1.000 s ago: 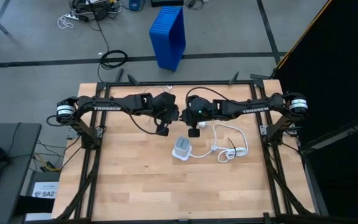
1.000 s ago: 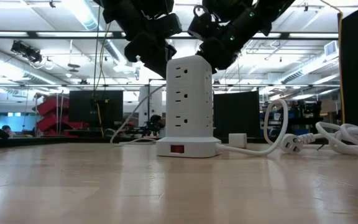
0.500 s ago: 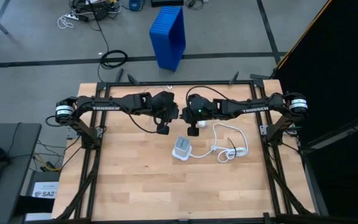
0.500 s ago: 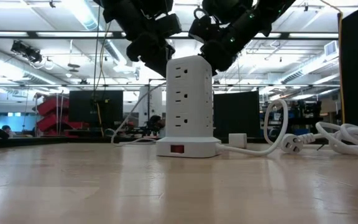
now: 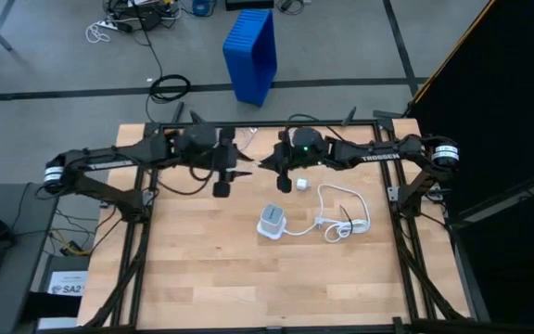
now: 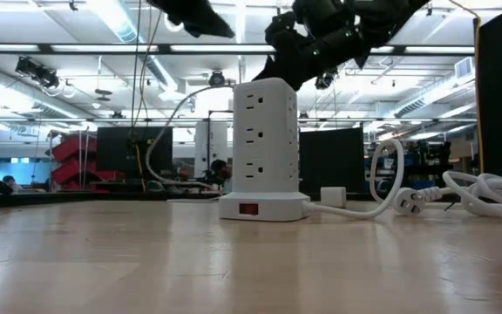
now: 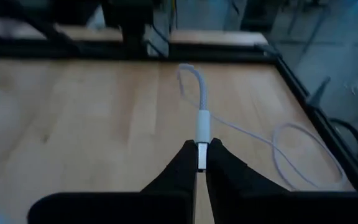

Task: Plug in charger
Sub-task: Insert the white charger cable into the white charger adapter

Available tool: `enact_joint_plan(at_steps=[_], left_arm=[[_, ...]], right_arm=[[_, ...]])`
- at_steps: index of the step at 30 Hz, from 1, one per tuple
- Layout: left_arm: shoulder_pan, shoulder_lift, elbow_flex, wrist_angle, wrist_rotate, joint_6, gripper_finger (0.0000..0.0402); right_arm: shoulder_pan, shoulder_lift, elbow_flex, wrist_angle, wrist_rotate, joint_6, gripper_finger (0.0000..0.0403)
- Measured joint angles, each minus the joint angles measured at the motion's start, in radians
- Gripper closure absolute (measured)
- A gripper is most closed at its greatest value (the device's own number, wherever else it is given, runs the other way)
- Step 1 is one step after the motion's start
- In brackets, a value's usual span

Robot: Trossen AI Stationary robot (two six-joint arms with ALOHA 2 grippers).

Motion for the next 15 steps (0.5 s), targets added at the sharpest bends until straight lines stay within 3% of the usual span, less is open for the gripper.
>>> enact_joint_plan(at_steps=[6, 10, 15], left_arm=[[0.001, -0.113, -0.262, 0.325, 0.017, -0.090, 0.0243], [0.000, -0.099, -0.438, 0.634, 0.084, -0.194, 0.0243], [0.007, -0.012, -0.609, 1.058, 0.056, -0.312, 0.0243]], right_arm=[[-0.042, 0.000, -0.191, 0.400, -0.025, 0.106, 0.0403], [-0.061, 0.000, -0.290, 0.679, -0.022, 0.170, 0.0403], [-0.051, 0.000, -0.334, 0.892, -0.026, 0.191, 0.0403]])
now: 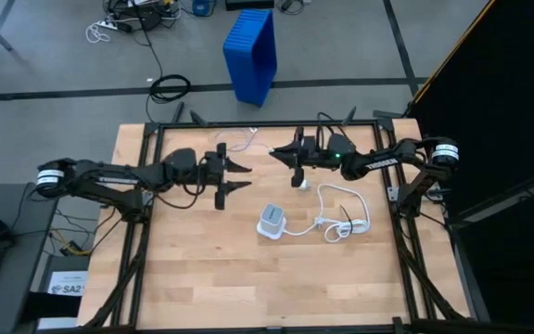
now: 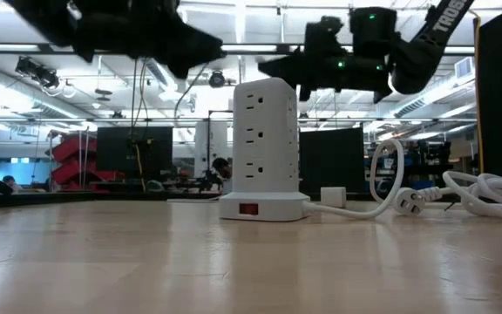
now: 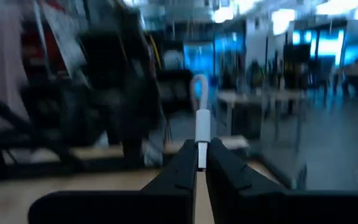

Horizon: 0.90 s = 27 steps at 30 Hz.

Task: Plug in charger
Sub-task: Insert the white charger cable into the white charger adapter

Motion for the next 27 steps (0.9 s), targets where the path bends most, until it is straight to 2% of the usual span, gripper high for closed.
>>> enact_joint_plan(at_steps=[4, 11, 14, 19, 27], left_arm=[[0.009, 0.098, -0.039, 0.249, -0.048, -0.045, 0.0243], [0.022, 0.282, 0.037, 0.419, -0.045, -0.062, 0.0243], [0.023, 0.355, 0.062, 0.495, -0.007, -0.047, 0.0243], [0.023, 0.405, 0.076, 0.599, 0.000, -0.039, 0.0243], [0.023, 0.409, 0.076, 0.638, 0.000, -0.037, 0.0243]], right_arm=[[0.031, 0.000, 0.009, 0.001, 0.002, -0.028, 0.0403], [0.074, 0.000, 0.010, -0.008, 0.014, -0.047, 0.0403], [0.087, -0.001, 0.010, -0.050, 0.030, -0.058, 0.0403], [0.100, -0.001, 0.011, -0.092, 0.030, -0.068, 0.0403], [0.101, -0.001, 0.010, -0.118, 0.031, -0.086, 0.0403]])
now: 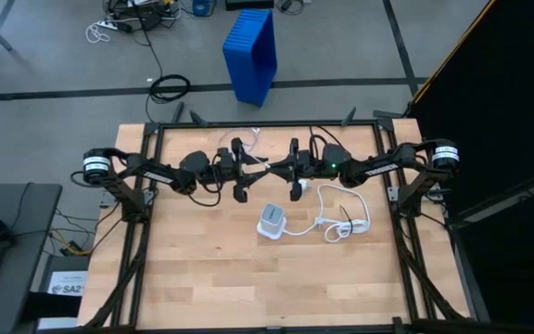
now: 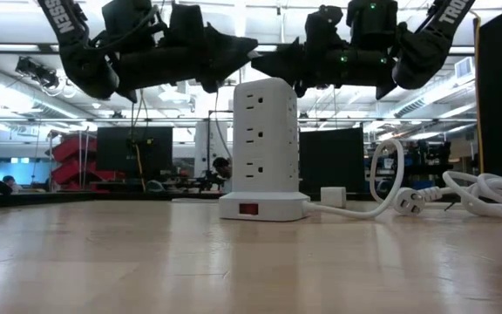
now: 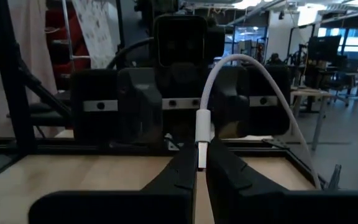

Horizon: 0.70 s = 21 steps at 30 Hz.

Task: Plug in charger
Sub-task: Insert the white charger cable into the white charger adapter

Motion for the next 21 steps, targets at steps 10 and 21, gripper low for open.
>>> enact_joint_plan(at_steps=[10, 21], left_arm=[[0.001, 0.000, 0.000, -0.002, 0.000, 0.007, 0.0281], [0.002, 0.000, 0.000, 0.003, 0.000, 0.027, 0.0394]], right_arm=[[0.000, 0.000, 0.000, 0.015, 0.000, -0.004, 0.0403], [0.000, 0.000, 0.000, 0.022, -0.002, -0.005, 0.0403]])
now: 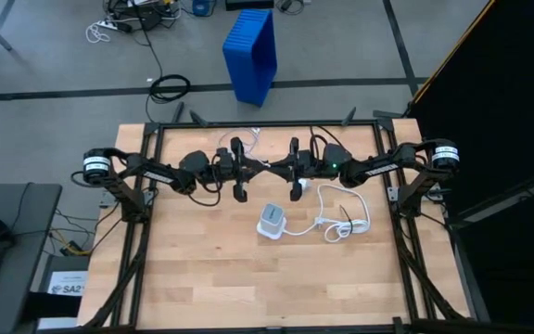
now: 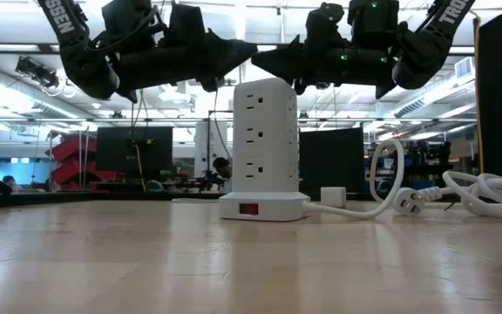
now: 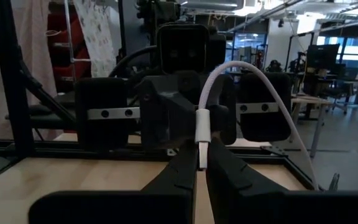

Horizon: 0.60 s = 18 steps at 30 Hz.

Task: Plug in charger
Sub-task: Insert the white charger cable into the white charger adapter

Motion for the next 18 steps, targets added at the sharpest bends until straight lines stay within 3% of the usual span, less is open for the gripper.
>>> enact_joint_plan(at_steps=[11, 18], left_arm=[[0.000, 0.000, -0.001, -0.019, 0.005, 0.020, 0.0399], [0.011, -0.077, -0.002, -0.175, 0.007, 0.057, 0.0401]], right_arm=[[0.000, 0.000, 0.000, -0.027, -0.002, -0.009, 0.0401], [-0.012, -0.055, 0.000, -0.222, 0.004, -0.025, 0.0346]])
